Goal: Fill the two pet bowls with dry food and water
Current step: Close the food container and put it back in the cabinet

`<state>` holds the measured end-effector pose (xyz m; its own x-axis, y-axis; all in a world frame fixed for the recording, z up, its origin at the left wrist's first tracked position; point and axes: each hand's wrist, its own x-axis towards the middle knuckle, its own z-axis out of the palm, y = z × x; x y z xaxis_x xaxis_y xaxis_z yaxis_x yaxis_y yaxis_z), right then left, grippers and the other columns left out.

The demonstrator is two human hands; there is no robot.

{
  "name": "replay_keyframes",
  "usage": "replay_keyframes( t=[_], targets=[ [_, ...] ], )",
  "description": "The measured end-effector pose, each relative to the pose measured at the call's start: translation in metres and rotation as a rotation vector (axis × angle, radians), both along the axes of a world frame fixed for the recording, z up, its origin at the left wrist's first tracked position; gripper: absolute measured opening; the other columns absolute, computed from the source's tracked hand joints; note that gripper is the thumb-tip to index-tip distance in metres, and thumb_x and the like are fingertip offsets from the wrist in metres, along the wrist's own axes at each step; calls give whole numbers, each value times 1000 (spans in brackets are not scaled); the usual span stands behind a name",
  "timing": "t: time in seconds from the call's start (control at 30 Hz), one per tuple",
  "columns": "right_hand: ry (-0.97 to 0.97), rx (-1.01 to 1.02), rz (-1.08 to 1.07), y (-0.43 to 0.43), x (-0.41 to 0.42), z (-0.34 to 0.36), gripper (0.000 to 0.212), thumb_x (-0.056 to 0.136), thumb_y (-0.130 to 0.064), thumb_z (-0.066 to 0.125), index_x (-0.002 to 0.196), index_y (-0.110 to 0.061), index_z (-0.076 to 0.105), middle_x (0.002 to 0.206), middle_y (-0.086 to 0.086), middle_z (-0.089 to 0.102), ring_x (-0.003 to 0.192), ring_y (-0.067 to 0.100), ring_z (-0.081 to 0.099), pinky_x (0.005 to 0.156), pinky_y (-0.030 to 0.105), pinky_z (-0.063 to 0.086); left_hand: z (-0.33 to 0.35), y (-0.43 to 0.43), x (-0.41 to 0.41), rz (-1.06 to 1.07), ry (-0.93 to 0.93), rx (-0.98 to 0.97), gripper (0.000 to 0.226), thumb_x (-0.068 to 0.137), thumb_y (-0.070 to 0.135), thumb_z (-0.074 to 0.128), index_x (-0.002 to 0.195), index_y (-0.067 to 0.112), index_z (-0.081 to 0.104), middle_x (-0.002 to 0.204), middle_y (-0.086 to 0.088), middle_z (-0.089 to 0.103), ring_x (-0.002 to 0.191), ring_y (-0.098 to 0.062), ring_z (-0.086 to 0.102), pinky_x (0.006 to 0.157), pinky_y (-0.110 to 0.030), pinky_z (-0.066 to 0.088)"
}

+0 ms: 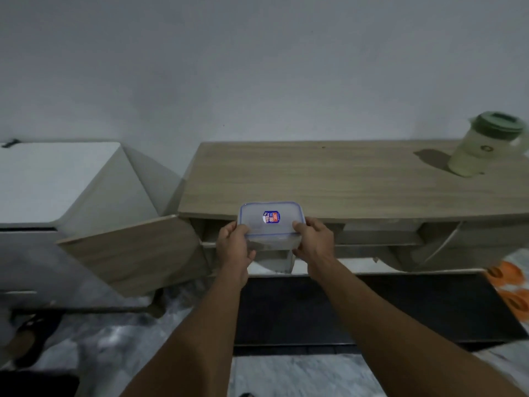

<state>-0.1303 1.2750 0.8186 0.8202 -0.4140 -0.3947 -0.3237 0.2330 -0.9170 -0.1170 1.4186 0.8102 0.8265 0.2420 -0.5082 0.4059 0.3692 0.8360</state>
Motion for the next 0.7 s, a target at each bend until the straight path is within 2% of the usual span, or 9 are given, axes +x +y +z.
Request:
replay_keyframes(
  t=[0.07, 0.2, 0.27, 0.37, 0.47, 0.6, 0.7],
  targets=[
    [2, 5, -21, 13, -15, -16, 10, 89, -17, 68, 97, -20, 64, 106, 9, 68, 89, 28, 66, 77, 47, 58, -13, 11, -15, 9, 16, 7, 24, 85, 18, 58, 107, 27, 57, 115, -7, 62, 95, -22, 58, 67, -31, 48],
    [40, 31, -16, 42, -31, -64, 13, 88, -23, 71, 96, -28, 62, 111, 6, 66, 102, 26, 66, 87, 49, 58, -60, 38, -31, 32, 89, 12, 29, 87, 19, 65, 115, 19, 56, 113, -9, 64, 95, -20, 63, 70, -32, 51],
    [36, 38, -36, 53, -30, -89, 14, 88, -23, 72, 92, -31, 62, 111, 6, 67, 104, 27, 67, 90, 50, 57, -82, 49, -29, 30, 91, 13, 24, 89, 21, 66, 111, 20, 56, 111, -7, 64, 92, -17, 63, 74, -33, 50],
    [41, 42, -78, 69, -20, -126, 10, 87, -22, 73, 93, -27, 66, 106, 6, 71, 101, 27, 69, 89, 52, 57, -117, 64, -22, -16, 63, 71, 22, 90, 27, 66, 110, 22, 58, 111, -4, 65, 99, -18, 63, 80, -35, 49],
    [42, 50, -108, 83, -7, -165, 11, 86, -20, 73, 95, -24, 69, 103, 6, 72, 100, 28, 69, 89, 53, 57, -157, 76, -10, -53, 24, 156, 24, 91, 33, 64, 113, 22, 60, 108, 1, 67, 99, -16, 63, 78, -33, 49],
    [-1, 3, -77, 85, 12, -199, 24, 84, -22, 74, 107, -17, 72, 102, 4, 74, 100, 26, 70, 92, 46, 56, -199, 86, 11, -109, -11, 279, 28, 89, 38, 63, 112, 23, 65, 111, -1, 69, 102, -17, 65, 90, -39, 53],
    [-34, -16, -59, 84, 27, -218, 26, 85, -25, 72, 111, -20, 73, 103, -1, 75, 102, 21, 69, 97, 41, 53, -220, 86, 29, -130, -56, 337, 37, 87, 42, 62, 117, 21, 64, 111, 1, 69, 104, -17, 65, 96, -46, 52]
  ],
)
